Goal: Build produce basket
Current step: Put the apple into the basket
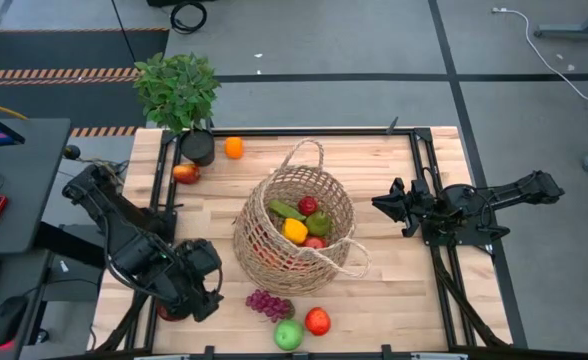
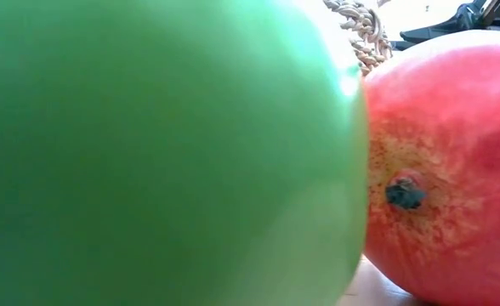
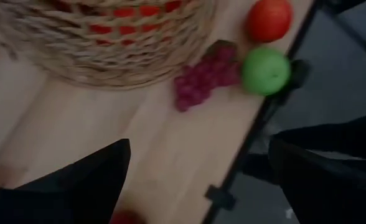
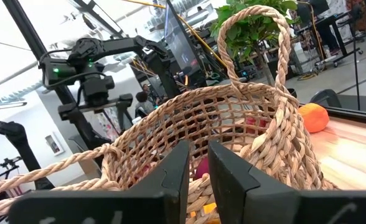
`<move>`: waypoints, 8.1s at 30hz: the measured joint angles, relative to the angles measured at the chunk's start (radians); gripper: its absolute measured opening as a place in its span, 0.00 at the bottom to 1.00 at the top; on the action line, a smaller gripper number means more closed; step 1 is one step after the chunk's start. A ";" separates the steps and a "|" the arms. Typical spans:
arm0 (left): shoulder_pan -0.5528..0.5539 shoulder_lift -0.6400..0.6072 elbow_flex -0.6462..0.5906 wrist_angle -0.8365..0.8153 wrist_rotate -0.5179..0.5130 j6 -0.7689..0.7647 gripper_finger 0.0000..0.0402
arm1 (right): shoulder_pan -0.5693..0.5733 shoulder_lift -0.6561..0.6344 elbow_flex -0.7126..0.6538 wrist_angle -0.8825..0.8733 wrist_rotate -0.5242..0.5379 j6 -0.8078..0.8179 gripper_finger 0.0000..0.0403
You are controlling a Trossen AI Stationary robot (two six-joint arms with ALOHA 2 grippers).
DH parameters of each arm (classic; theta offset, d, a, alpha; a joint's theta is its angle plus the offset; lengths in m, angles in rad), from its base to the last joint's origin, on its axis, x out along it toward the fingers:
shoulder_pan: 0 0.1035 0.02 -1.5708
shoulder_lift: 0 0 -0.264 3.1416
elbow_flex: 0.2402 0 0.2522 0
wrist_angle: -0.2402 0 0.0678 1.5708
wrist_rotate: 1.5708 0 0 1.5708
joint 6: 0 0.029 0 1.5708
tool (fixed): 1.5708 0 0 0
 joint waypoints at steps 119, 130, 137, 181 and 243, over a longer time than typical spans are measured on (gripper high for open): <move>-0.032 -0.149 -0.394 0.182 -0.433 0.001 0.84 | 0.000 0.000 0.000 0.000 0.000 0.000 0.16; 0.066 -0.420 -0.394 0.416 -0.704 0.011 0.85 | 0.000 0.000 0.000 0.000 0.000 0.000 0.16; 0.118 -0.547 -0.393 0.695 -0.704 0.108 0.86 | 0.000 0.000 0.000 0.000 0.000 0.000 0.16; 0.311 -0.522 -0.393 1.337 -0.688 1.968 0.86 | 0.000 0.000 0.000 0.000 0.000 0.000 0.16; 0.558 -0.521 -0.393 1.666 -0.202 0.602 0.86 | 0.000 0.000 0.000 0.000 0.000 0.000 0.16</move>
